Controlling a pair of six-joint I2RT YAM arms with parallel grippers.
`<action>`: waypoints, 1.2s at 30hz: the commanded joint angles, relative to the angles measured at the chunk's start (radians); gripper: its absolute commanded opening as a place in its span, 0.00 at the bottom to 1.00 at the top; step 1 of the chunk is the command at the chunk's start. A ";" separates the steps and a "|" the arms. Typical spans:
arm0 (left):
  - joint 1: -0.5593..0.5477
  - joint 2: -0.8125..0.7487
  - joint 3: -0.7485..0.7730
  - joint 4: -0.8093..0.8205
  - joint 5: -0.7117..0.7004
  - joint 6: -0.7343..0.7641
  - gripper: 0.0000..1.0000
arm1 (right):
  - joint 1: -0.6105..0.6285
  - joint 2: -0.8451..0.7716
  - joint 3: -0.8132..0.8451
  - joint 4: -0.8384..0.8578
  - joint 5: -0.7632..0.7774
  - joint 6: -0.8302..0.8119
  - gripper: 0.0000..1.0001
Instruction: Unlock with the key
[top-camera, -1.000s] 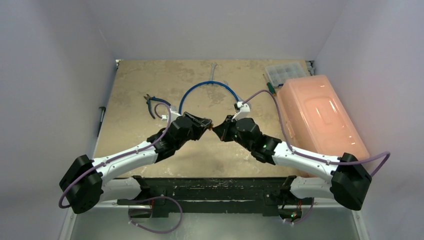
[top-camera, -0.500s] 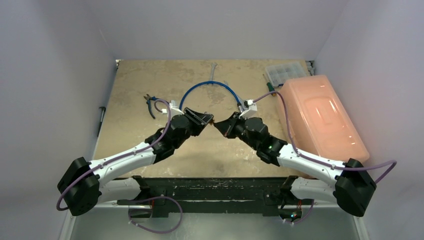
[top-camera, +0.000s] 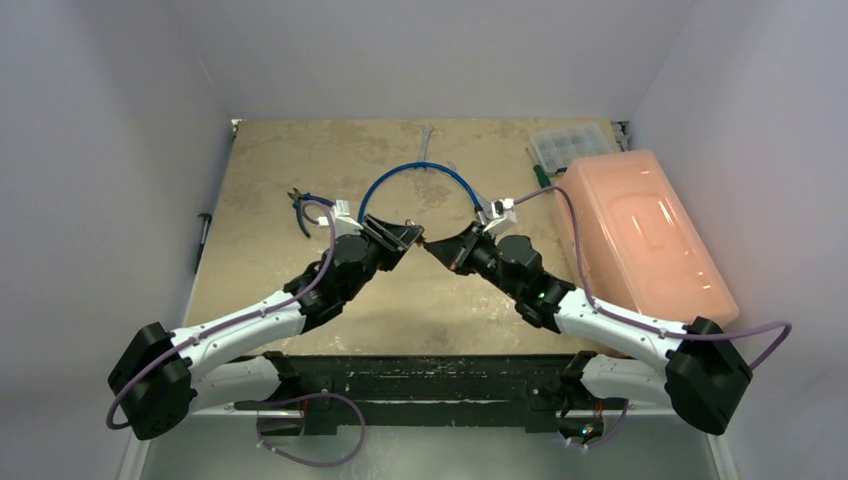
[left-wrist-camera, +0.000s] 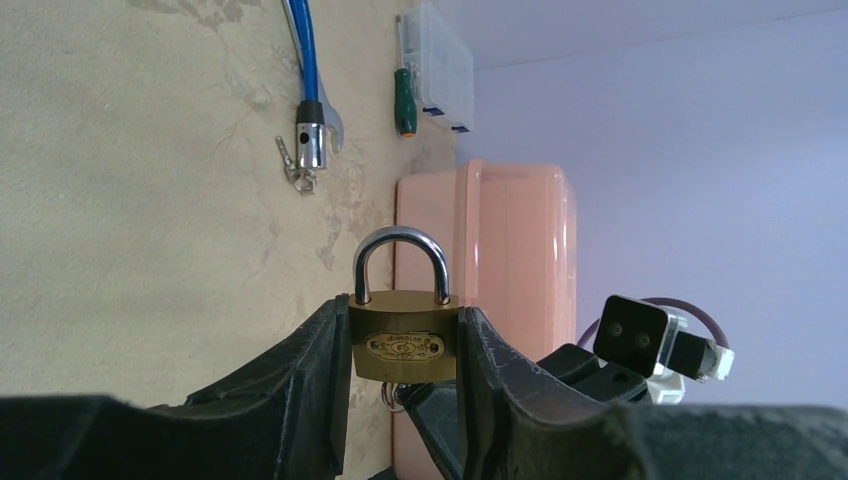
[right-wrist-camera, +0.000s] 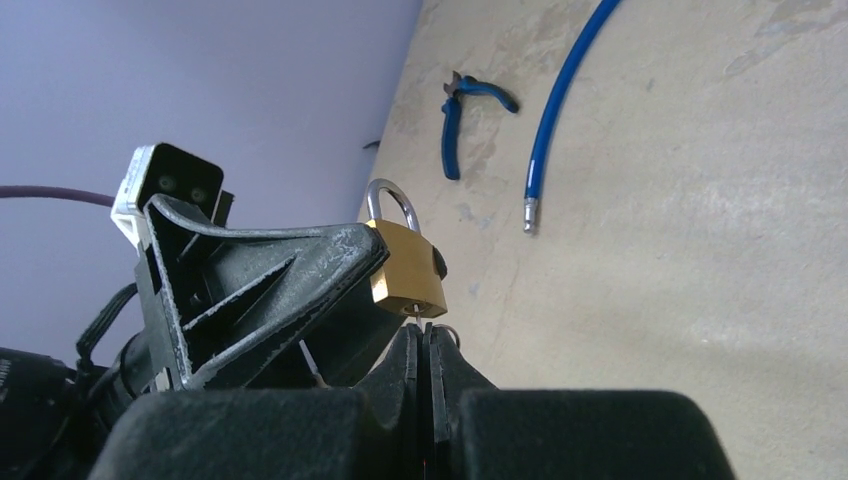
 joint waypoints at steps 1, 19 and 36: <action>-0.035 -0.079 0.005 0.265 0.138 -0.005 0.00 | -0.020 0.030 -0.020 0.021 -0.002 0.061 0.00; -0.043 -0.094 -0.056 0.433 0.163 0.012 0.00 | -0.068 0.074 -0.036 0.119 -0.084 0.163 0.00; -0.046 -0.115 -0.091 0.462 0.126 0.019 0.00 | -0.107 0.077 -0.028 0.127 -0.186 0.103 0.00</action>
